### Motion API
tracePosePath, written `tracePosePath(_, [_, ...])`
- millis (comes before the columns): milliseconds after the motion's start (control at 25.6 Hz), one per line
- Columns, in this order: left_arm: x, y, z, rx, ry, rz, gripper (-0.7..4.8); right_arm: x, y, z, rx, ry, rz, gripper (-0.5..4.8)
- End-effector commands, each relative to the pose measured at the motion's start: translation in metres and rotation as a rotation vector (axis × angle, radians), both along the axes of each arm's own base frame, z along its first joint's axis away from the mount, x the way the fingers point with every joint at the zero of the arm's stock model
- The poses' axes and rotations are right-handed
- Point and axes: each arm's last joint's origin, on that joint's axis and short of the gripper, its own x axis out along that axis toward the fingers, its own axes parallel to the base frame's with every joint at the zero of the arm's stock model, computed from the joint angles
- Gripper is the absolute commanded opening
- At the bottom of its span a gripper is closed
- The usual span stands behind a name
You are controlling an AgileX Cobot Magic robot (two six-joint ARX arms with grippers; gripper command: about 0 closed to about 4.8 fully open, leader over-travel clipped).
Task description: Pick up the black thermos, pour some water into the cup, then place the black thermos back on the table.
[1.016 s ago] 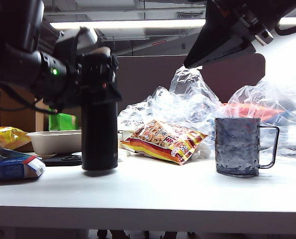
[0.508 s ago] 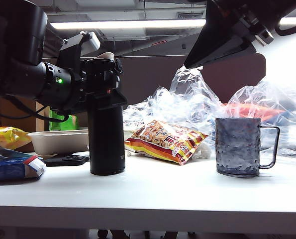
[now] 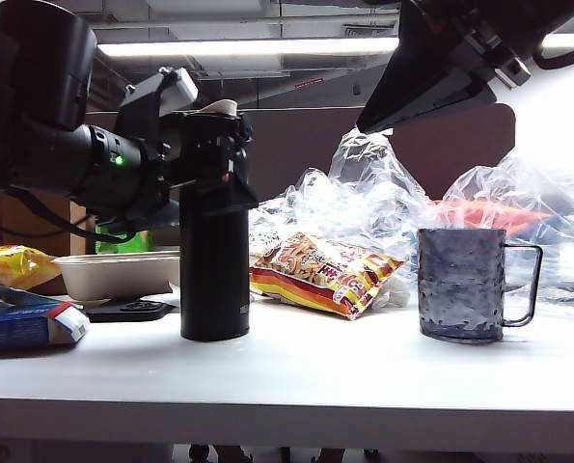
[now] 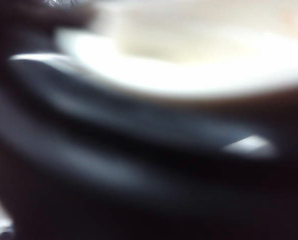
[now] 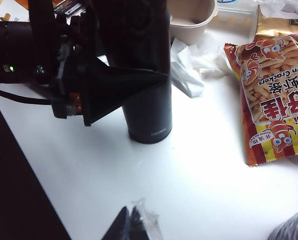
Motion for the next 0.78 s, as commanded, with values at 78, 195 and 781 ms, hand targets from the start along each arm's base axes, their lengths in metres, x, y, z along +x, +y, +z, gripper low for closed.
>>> tracePosePath(78, [0.0,0.0,0.001,-0.002,-0.008,-0.016,4.72,0.0,0.001,0.003,0.012,-0.013,0.001,-0.02])
tracePosePath(195, [-0.001,-0.001,0.001,-0.008,-0.004,-0.061,4.79,0.0,0.001,0.003,0.012,-0.013,0.001,-0.02])
tracePosePath(781, [-0.024,0.009,0.011,0.027,0.148,-0.123,4.79,-0.014,-0.011,0.011,-0.007,0.0,-0.027,-0.02])
